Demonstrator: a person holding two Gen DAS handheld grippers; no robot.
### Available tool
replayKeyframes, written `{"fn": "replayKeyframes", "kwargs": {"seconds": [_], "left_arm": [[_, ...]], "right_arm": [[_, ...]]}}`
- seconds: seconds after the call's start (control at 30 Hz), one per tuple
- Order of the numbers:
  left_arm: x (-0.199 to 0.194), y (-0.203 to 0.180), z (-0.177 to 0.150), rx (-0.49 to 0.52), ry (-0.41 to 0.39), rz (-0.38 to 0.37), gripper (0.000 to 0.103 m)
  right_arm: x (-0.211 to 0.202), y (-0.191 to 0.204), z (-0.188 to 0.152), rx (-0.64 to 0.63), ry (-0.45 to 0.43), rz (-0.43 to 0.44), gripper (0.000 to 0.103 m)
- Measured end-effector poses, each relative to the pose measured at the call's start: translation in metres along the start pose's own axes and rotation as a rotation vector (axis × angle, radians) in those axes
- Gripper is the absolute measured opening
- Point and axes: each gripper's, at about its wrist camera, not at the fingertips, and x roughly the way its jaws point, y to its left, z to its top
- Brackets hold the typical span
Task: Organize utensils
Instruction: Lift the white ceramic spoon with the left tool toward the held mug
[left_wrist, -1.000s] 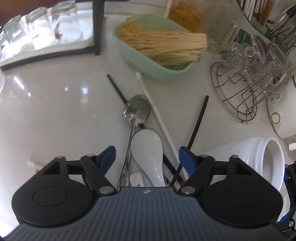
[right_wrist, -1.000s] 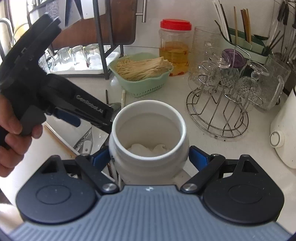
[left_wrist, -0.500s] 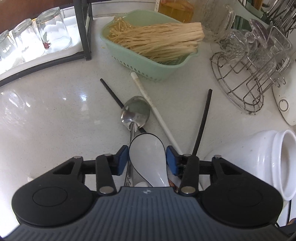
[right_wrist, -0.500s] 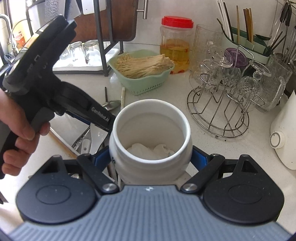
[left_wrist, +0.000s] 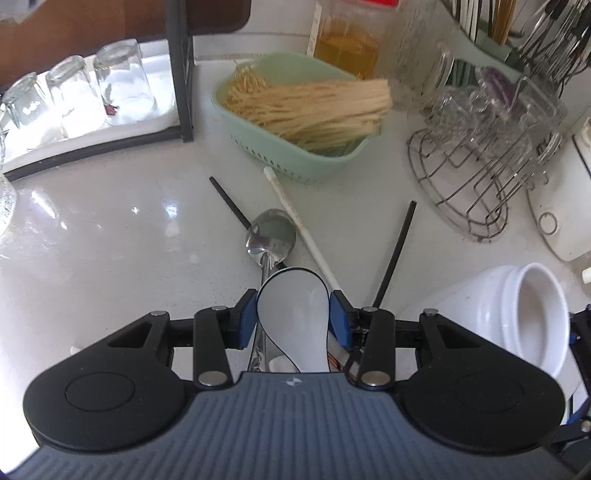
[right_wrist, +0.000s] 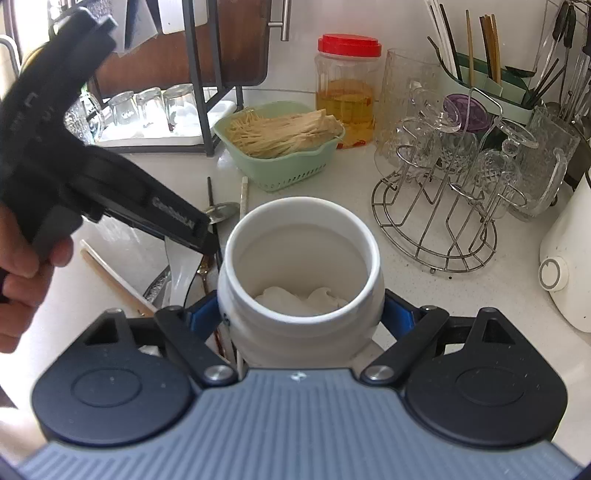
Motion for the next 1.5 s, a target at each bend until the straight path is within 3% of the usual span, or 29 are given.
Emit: {"fn": "replayKeyframes", "kwargs": {"seconds": [0.43, 0.77, 1.5], "left_arm": [[-0.052, -0.009, -0.014, -0.017, -0.124, -0.011, 0.047], [-0.075, -0.016, -0.021, 0.003, -0.16, -0.027, 0.047], [-0.127, -0.041, 0.017, 0.13, -0.209, -0.085, 0.047]], "right_arm": [[-0.004, -0.001, -0.011, -0.023, -0.065, 0.015, 0.091], [-0.007, 0.001, -0.015, -0.023, -0.086, 0.016, 0.091], [-0.008, 0.002, -0.018, -0.017, -0.103, 0.015, 0.091]]}}
